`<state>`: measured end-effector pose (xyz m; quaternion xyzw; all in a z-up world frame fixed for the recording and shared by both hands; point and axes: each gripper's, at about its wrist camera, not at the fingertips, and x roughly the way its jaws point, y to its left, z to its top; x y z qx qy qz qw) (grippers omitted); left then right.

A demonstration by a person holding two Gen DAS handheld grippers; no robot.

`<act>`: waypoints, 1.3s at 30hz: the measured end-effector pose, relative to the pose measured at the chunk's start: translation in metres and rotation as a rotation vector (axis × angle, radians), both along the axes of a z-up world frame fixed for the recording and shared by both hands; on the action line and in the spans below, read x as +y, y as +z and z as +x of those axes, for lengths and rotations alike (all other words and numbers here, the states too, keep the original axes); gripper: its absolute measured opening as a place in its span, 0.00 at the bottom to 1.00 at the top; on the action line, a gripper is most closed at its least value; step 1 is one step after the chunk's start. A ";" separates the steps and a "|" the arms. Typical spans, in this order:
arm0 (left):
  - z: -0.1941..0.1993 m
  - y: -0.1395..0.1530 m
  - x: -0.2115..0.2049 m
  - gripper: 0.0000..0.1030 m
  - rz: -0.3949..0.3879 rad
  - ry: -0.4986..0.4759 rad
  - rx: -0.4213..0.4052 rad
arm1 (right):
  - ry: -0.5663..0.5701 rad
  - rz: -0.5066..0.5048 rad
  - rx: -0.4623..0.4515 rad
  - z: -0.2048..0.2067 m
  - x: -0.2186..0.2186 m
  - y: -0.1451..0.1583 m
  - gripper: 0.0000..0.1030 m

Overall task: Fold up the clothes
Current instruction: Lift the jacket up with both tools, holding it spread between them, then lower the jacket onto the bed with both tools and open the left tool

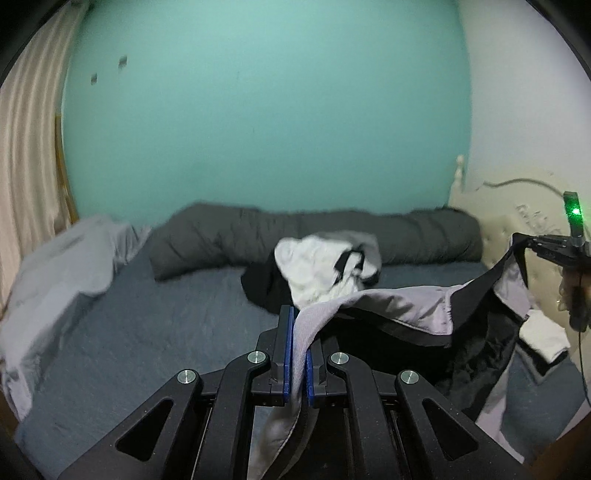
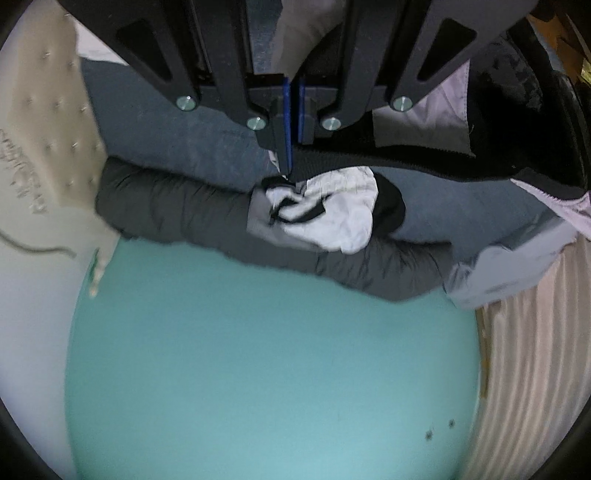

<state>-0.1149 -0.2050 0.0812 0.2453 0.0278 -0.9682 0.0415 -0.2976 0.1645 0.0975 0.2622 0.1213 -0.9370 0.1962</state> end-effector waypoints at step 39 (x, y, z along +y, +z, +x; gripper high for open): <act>-0.180 -0.354 0.065 0.06 0.168 -0.081 -0.488 | -0.237 -0.407 -0.479 -0.029 0.089 -0.330 0.58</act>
